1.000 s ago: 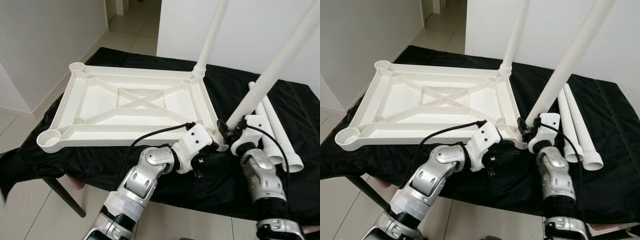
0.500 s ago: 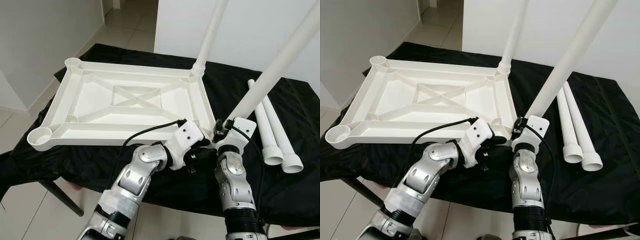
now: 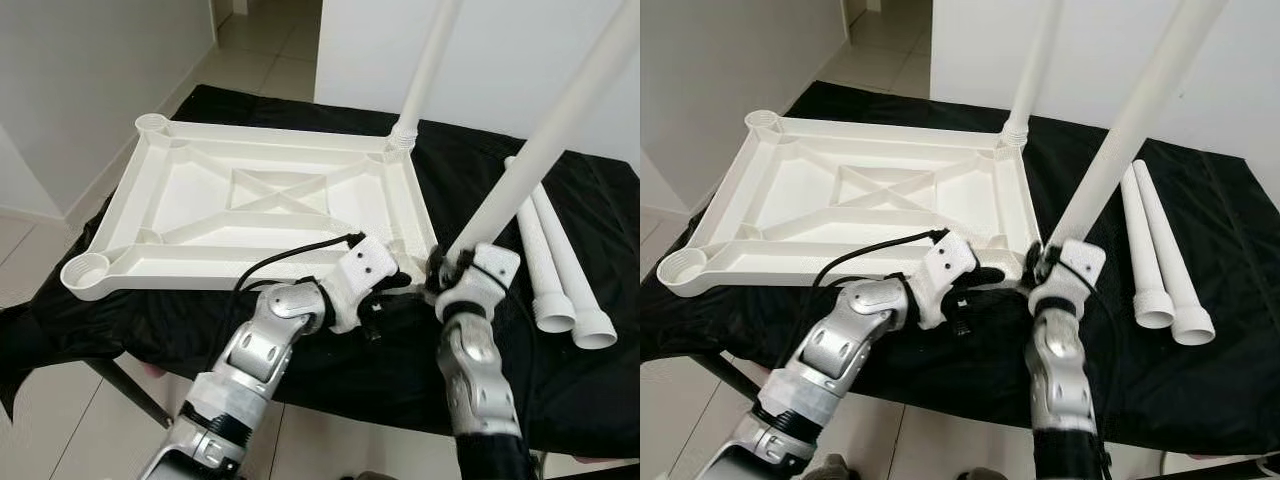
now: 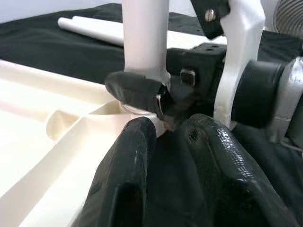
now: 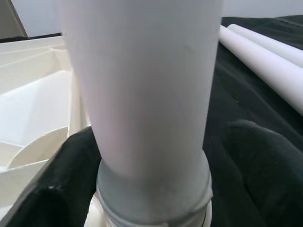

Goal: Building children table

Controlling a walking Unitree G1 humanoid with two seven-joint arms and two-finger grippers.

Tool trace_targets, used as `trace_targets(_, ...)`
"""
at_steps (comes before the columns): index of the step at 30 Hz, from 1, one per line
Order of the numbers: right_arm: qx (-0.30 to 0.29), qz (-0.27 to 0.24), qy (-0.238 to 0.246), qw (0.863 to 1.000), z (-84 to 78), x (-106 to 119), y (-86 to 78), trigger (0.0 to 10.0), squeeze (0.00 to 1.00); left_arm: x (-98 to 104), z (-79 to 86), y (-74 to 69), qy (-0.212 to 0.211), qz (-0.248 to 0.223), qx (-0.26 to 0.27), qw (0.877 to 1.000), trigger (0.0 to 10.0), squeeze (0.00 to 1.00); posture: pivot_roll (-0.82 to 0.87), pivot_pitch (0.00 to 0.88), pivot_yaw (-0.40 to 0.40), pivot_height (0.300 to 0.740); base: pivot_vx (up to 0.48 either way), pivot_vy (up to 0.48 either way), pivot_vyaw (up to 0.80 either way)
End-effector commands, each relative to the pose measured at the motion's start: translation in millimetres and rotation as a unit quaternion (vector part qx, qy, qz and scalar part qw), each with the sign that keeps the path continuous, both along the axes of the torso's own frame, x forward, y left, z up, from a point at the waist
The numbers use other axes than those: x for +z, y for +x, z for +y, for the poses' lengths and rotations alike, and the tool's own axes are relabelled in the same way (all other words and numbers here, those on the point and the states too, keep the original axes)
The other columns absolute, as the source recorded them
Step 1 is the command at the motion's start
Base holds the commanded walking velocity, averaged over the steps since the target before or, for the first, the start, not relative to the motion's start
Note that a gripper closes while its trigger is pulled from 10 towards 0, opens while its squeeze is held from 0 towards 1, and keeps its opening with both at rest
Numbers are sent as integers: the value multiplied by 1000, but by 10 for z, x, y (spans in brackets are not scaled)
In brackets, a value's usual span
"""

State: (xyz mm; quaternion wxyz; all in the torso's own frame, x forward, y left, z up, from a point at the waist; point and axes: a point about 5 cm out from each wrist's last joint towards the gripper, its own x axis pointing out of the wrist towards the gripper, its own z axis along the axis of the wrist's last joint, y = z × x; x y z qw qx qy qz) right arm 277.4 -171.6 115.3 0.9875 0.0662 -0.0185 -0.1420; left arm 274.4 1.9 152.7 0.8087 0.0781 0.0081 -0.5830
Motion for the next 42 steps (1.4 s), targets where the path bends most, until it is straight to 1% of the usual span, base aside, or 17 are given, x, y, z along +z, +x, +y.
trace_targets(1, -1, -13, 7, 1000, -9, 28, -29, 10000, 1000, 0, 1, -21, -1, -6, -7, 1000, 10000, 0, 16, 12, -49, 740, 0, 0, 0)
trace_targets(5, 9, -19, -9, 1000, -150, 40, -61, 10000, 1000, -21, 47, -32, 4, -4, -17, 1000, 10000, 0, 21, 4, -50, 740, 0, 0, 0)
trace_targets(6, 34, -27, -13, 999, -183, 55, -75, 10000, 0, -33, 67, -39, 8, -5, -23, 1000, 10000, 0, 23, 1, -51, 740, 0, 0, 0)
trace_targets(13, 114, -43, -57, 991, -297, 98, -103, 10000, 0, -69, 102, -77, 18, -4, -39, 999, 10000, 0, 22, 0, -45, 740, 0, 0, 0)
trace_targets(15, 114, -43, -57, 991, -297, 98, -103, 10000, 0, -69, 102, -77, 18, -4, -39, 999, 10000, 0, 22, 0, -45, 740, 0, 0, 0)
trace_targets(19, 181, -51, -91, 978, -422, 159, -30, 10000, 0, -83, 86, -115, 17, 1, -48, 999, 10000, 0, 20, 0, -41, 740, 0, 0, 0)
trace_targets(21, 181, -51, -91, 978, -422, 159, -30, 10000, 0, -83, 86, -115, 17, 1, -48, 999, 10000, 0, 20, 0, -41, 740, 0, 0, 0)
trace_targets(25, 257, -46, -106, 959, -475, 212, 132, 10000, 0, -64, 24, -141, 12, 8, -52, 999, 10000, 0, 29, 0, -35, 740, 0, 0, 0)
trace_targets(32, 291, -34, -103, 951, -471, 194, 223, 10000, 0, -43, -4, -131, 7, 8, -48, 999, 10000, 0, 38, 0, -36, 740, 0, 0, 0)
trace_targets(33, 304, -25, -105, 947, -465, 168, 263, 9255, 0, -29, -13, -119, 4, 6, -44, 999, 10000, 0, 43, 0, -39, 740, 0, 0, 0)
trace_targets(34, 304, -25, -105, 947, -465, 168, 263, 9255, 0, -29, -13, -119, 4, 6, -44, 999, 10000, 0, 43, 0, -39, 740, 0, 0, 0)
trace_targets(35, 318, -13, -110, 942, -468, 132, 295, 3451, 0, -19, -19, -106, 3, 4, -41, 999, 10000, 0, 47, 0, -42, 740, 0, 0, 0)
trace_targets(37, 318, -13, -110, 942, -468, 132, 295, 3451, 0, -19, -19, -106, 3, 4, -41, 999, 10000, 0, 47, 0, -42, 740, 0, 0, 0)
trace_targets(38, 327, -5, -115, 938, -473, 106, 311, 2745, 0, -11, -22, -98, 2, 2, -38, 999, 10000, 0, 48, 0, -43, 740, 0, 0, 0)
trace_targets(39, 327, -5, -115, 938, -473, 106, 311, 2745, 0, -11, -22, -98, 2, 2, -38, 999, 10000, 0, 48, 0, -43, 740, 0, 0, 0)
trace_targets(40, 331, 2, -117, 936, -482, 81, 317, 0, 0, -6, -23, -91, 1, 0, -36, 999, 10000, 0, 51, 0, -46, 740, 0, 0, 0)
trace_targets(42, 335, 9, -114, 935, -505, 47, 310, 0, 0, 0, -24, -87, -1, -1, -32, 999, 10000, 0, 53, 0, -49, 740, 0, 0, 0)
